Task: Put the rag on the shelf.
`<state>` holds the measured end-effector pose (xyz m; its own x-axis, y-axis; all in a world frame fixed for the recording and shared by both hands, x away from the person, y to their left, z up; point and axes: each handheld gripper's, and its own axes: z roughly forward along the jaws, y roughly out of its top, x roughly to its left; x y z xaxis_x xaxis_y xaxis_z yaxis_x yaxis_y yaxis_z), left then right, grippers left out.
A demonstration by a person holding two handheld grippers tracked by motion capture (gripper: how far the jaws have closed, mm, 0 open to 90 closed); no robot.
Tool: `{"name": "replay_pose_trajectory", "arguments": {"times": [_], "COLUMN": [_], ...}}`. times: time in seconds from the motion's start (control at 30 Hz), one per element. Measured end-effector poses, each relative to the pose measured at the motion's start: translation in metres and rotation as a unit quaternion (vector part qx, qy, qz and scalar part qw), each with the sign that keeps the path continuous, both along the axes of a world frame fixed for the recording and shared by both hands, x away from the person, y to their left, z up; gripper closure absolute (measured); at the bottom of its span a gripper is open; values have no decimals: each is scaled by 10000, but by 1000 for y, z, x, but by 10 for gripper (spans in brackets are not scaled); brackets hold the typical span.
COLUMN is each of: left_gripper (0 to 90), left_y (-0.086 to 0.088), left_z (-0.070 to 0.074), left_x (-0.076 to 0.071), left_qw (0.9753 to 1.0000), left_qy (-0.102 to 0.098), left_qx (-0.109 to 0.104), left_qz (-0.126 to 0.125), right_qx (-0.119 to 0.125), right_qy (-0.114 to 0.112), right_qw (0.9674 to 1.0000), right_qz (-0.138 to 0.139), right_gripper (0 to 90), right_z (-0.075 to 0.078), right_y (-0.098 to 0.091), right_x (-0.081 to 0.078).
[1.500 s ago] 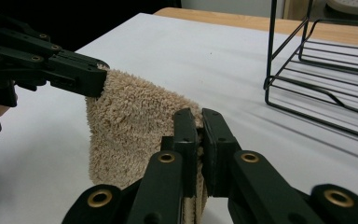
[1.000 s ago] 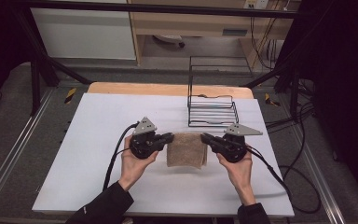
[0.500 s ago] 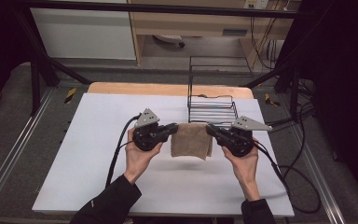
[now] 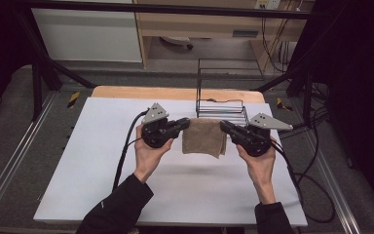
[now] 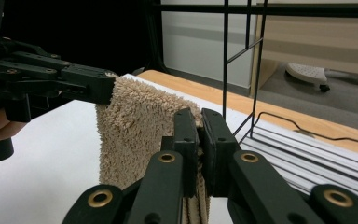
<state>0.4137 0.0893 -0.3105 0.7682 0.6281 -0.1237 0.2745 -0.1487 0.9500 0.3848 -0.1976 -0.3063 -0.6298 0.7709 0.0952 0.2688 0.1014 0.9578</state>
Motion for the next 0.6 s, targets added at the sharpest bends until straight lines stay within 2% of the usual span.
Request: {"name": "replay_pose_trajectory", "arguments": {"times": [0.6], "left_gripper": [853], "left_y": [-13], "left_z": [25], "left_x": [11], "left_qw": [9992], "left_qy": [-354], "left_qx": [-170], "left_qz": [56], "right_qx": [48], "right_qy": [-409], "right_qw": [9988], "right_qz": [-270], "right_gripper": [860], "right_z": [27], "right_y": [-7], "right_x": [9]}}
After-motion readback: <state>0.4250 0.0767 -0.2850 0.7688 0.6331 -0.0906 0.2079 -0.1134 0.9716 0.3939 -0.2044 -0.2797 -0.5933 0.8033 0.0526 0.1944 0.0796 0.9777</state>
